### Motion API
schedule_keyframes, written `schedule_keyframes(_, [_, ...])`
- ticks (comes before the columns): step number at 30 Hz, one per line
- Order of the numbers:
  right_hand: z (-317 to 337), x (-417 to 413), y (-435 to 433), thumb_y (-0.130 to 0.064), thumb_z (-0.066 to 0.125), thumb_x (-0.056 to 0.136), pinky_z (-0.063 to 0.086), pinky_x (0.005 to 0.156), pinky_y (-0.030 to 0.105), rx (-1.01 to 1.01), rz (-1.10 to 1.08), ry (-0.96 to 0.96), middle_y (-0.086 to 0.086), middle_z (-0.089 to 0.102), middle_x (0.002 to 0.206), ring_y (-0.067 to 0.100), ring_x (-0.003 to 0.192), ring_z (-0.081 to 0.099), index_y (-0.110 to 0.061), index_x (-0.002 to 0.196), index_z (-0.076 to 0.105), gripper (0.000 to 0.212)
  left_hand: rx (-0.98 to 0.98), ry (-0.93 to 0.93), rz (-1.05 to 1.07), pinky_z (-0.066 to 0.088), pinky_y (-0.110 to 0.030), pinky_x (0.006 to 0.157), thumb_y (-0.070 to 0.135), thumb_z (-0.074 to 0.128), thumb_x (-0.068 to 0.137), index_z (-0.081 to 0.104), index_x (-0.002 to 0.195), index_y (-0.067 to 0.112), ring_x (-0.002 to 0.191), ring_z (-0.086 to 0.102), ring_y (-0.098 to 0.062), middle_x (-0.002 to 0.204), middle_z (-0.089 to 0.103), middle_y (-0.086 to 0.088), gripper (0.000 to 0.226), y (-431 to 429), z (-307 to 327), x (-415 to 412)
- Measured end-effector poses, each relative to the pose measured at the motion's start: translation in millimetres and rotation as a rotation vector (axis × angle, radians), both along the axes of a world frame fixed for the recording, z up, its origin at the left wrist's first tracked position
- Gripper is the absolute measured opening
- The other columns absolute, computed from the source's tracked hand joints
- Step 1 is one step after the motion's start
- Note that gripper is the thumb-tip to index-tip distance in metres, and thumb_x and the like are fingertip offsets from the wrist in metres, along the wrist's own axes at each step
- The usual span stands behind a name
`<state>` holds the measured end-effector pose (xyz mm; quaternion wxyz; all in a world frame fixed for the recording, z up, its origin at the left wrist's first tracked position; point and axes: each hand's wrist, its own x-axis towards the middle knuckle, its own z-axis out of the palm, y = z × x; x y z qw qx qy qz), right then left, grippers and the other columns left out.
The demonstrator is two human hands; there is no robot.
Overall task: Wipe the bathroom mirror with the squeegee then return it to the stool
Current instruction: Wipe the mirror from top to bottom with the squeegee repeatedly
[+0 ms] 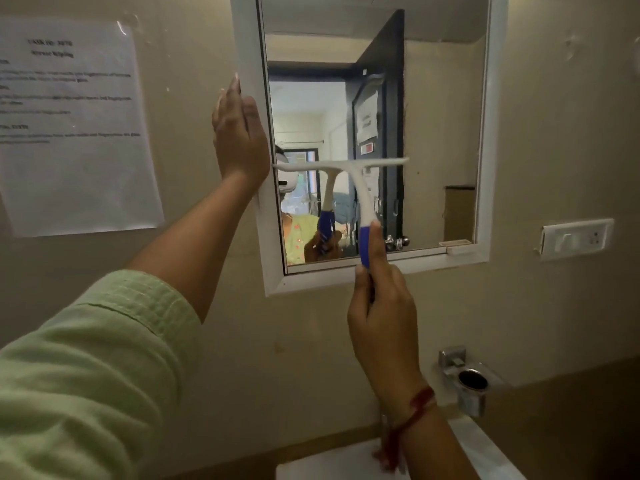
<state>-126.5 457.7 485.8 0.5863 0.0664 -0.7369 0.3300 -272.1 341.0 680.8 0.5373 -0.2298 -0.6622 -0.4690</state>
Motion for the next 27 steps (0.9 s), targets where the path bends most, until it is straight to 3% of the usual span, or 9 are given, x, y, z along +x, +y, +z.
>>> schedule_keyframes(7, [-53.8, 3.6, -2.3, -0.033, 0.032, 0.093, 0.035, 0.046, 0.010, 0.027, 0.005, -0.083, -0.003, 0.045, 0.079, 0.007, 0.052, 0.042, -0.050, 0.139, -0.003, 0.060, -0.002, 0.012, 0.008, 0.016, -0.027, 0.112, 0.027, 0.024, 0.101, 0.029, 0.141, 0.008, 0.141, 0.021, -0.024, 0.150, 0.032, -0.010, 0.045, -0.8, 1.7, -3.0])
schedule_keyframes(11, [-35.0, -0.5, 1.0, -0.043, 0.029, 0.095, 0.036, 0.043, 0.012, 0.018, -0.030, -0.030, -0.008, 0.043, 0.077, 0.006, 0.053, 0.043, -0.048, 0.141, 0.000, 0.055, -0.003, 0.017, 0.009, 0.017, -0.030, 0.113, 0.027, 0.024, 0.100, 0.029, 0.141, 0.009, 0.141, 0.022, -0.024, 0.149, 0.034, -0.009, 0.045, -0.8, 1.1, -2.2])
schedule_keyframes(15, [-18.8, -7.9, 1.8, -0.040, 0.028, 0.096, 0.036, 0.043, 0.012, 0.003, -0.022, -0.009, -0.007, 0.043, 0.078, 0.005, 0.055, 0.043, -0.046, 0.141, 0.000, 0.053, 0.000, 0.011, 0.013, 0.018, -0.032, 0.113, 0.029, 0.024, 0.100, 0.029, 0.142, 0.011, 0.141, 0.022, -0.023, 0.149, 0.034, -0.008, 0.046, -0.9, 0.7, -1.7])
schedule_keyframes(22, [-78.6, -2.8, -3.1, -0.026, 0.039, 0.092, 0.037, 0.044, 0.009, -0.009, 0.026, -0.108, -0.004, 0.044, 0.077, 0.007, 0.049, 0.041, -0.047, 0.141, 0.001, 0.065, -0.005, 0.022, 0.023, 0.019, -0.029, 0.112, 0.027, 0.025, 0.100, 0.031, 0.141, 0.010, 0.140, 0.024, -0.023, 0.148, 0.035, -0.008, 0.045, -1.7, 1.1, -4.9])
schedule_keyframes(27, [-50.6, -3.8, 10.0, -0.039, 0.030, 0.093, 0.039, 0.045, 0.013, 0.004, -0.005, -0.051, -0.008, 0.043, 0.077, 0.006, 0.052, 0.043, -0.045, 0.143, 0.006, 0.056, 0.001, 0.008, 0.025, 0.017, -0.027, 0.112, 0.028, 0.025, 0.100, 0.030, 0.141, 0.010, 0.140, 0.023, -0.023, 0.149, 0.034, -0.009, 0.045, -0.6, -0.2, -4.0])
